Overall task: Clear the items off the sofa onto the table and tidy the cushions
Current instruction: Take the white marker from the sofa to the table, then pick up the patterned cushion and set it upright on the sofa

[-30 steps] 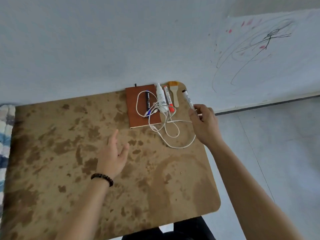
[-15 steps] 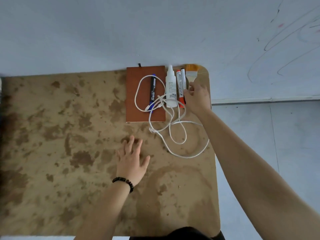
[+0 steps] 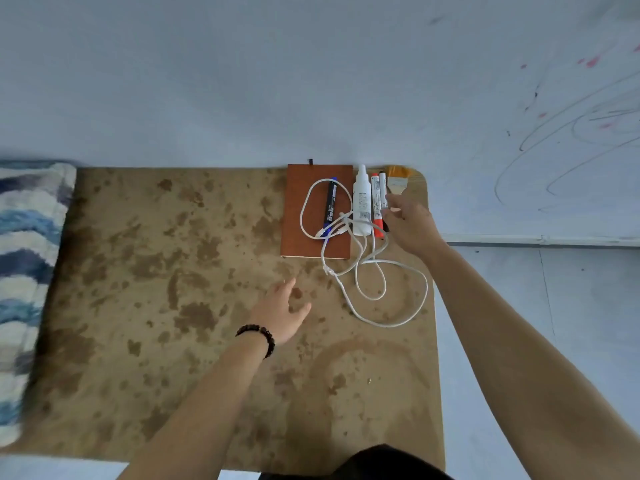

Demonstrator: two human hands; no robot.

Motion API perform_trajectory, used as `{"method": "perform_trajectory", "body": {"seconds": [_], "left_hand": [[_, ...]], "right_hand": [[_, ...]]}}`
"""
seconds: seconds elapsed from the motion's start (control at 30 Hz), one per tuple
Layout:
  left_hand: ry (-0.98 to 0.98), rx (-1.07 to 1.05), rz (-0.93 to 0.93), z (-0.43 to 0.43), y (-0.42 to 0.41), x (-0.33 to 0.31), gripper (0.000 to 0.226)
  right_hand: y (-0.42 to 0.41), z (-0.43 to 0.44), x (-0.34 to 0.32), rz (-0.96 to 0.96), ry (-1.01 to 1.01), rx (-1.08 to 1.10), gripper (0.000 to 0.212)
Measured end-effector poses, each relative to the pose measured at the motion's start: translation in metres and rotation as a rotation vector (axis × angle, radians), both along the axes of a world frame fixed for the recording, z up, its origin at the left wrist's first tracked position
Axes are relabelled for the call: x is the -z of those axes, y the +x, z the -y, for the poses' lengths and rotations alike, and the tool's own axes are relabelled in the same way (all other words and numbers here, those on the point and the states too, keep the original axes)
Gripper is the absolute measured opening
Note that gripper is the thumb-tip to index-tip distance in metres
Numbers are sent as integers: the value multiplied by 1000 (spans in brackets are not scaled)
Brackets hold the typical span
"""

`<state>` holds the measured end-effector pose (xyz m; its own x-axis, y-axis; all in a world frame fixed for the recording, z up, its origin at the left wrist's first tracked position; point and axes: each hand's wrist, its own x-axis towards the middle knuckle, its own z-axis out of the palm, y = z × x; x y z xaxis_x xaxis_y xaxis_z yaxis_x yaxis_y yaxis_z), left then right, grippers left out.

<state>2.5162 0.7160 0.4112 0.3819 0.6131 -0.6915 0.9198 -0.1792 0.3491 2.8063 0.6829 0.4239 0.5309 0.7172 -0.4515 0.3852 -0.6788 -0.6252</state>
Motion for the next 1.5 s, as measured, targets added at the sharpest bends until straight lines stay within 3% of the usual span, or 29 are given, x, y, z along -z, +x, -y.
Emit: {"method": "perform_trajectory", "body": {"seconds": [0.2, 0.33, 0.43, 0.67, 0.83, 1.0, 1.2, 1.33, 1.5], "left_hand": [[293, -163, 427, -20, -35, -96, 60], [338, -242, 661, 5, -99, -141, 61], [325, -362, 757, 30, -152, -151, 58], [365, -617, 741, 86, -250, -168, 58], [506, -777, 712, 134, -295, -188, 57], [589, -880, 596, 189, -354, -194, 51], [640, -1067, 489, 247, -441, -197, 43], [654, -1177, 520, 251, -498, -184, 42], [559, -1243, 588, 202, -570, -156, 40]], "right_hand": [[-70, 46, -108, 11, 290, 141, 31], [-145, 106, -159, -37, 449, 245, 21], [-200, 153, -159, -56, 495, 286, 24], [-263, 194, -145, -88, 417, 61, 42], [-284, 182, -160, -32, 507, -131, 43], [-342, 183, -144, -162, 592, -206, 32], [-433, 181, -132, -266, 501, -341, 34], [-487, 157, -136, -252, 439, -469, 32], [-561, 97, -128, -162, 409, -479, 35]]}}
